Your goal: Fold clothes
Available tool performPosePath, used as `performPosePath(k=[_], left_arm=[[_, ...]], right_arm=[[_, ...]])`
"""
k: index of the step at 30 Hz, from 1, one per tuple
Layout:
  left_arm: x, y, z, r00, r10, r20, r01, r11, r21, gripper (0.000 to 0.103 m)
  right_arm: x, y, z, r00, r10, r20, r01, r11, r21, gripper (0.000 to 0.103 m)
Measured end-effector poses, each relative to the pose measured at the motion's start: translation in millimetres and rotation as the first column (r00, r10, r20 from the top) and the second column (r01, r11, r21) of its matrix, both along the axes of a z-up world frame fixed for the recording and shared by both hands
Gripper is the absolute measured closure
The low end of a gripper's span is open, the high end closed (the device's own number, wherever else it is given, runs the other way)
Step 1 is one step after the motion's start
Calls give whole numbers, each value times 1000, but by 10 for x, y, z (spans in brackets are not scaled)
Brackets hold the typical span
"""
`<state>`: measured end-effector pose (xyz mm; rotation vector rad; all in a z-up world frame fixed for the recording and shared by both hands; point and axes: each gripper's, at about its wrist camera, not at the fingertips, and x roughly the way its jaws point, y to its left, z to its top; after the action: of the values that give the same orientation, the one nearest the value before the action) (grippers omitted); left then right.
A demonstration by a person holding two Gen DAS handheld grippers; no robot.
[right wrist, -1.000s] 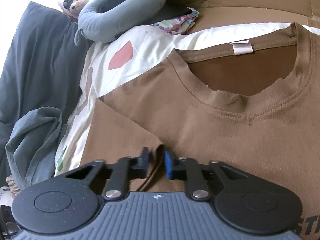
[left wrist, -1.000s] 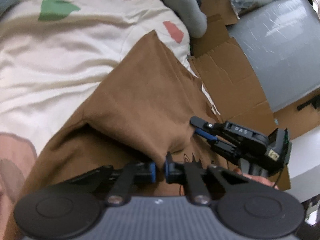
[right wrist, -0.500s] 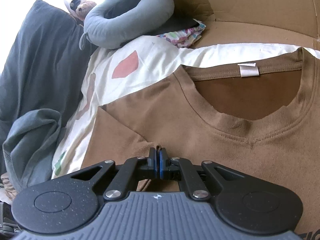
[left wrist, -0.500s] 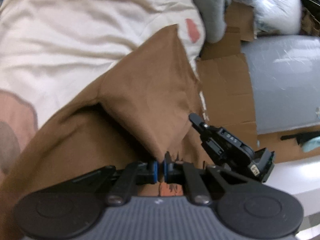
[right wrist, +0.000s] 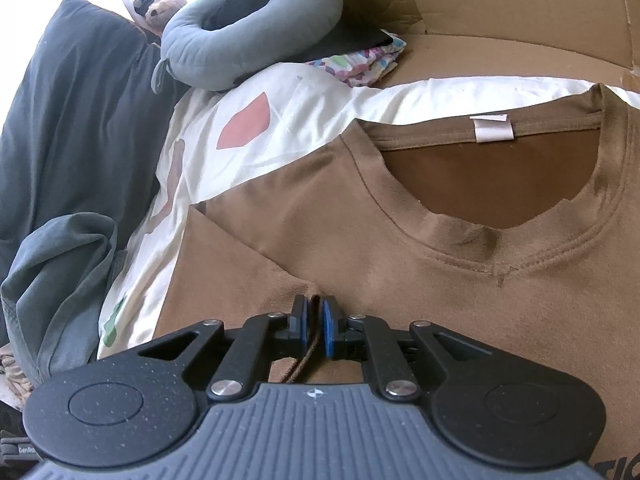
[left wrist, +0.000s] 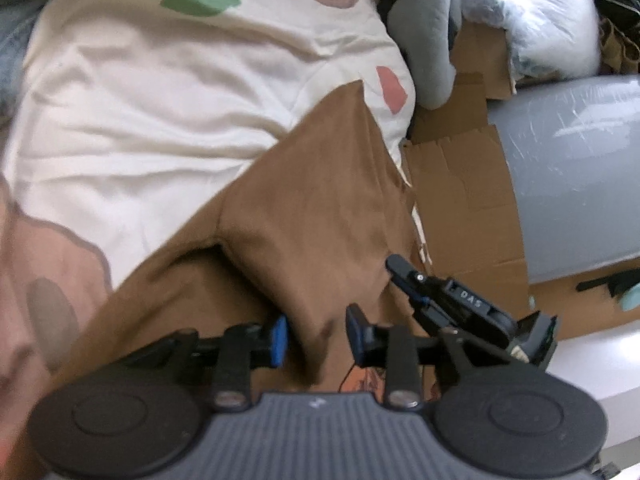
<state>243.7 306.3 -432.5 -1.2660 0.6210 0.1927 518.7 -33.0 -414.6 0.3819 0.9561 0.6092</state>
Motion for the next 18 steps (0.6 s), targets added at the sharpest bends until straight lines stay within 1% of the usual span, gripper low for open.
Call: performPosePath(k=[1,2,5,8,13,15,18], left_arm=[[18,3,-27,1000,-4,4,4,1000,-9,90],[41,3,-50,1000,-10,6,10,1000,-16,96],[82,-16,-85,1000,-23,7,23,999,-43,96],[65,32,-133,1000,-27,4,27,995,-100,97],[-8,154,-207,1000,-3,8,4,982,-186,97],[-14,170,-235,1000,-7,-6,6,982,-188,97],[9,154,-265,998,-29,-51,20,987,-160,96]], right_arm=[[0,6,0,1000,3,2,-3,1000,-1,96],[-1,11,3,1000,5,5,-5,1000,-1,97],[-5,25,19,1000,8,14,-8,1000,0,101],[-7,21,53,1000,8,27,-9,1000,2,101],[7,23,80,999,10,41,-11,1000,7,101],[11,33,69,999,12,42,-12,1000,0,101],[26,46,9,1000,3,29,-2,1000,-29,100]])
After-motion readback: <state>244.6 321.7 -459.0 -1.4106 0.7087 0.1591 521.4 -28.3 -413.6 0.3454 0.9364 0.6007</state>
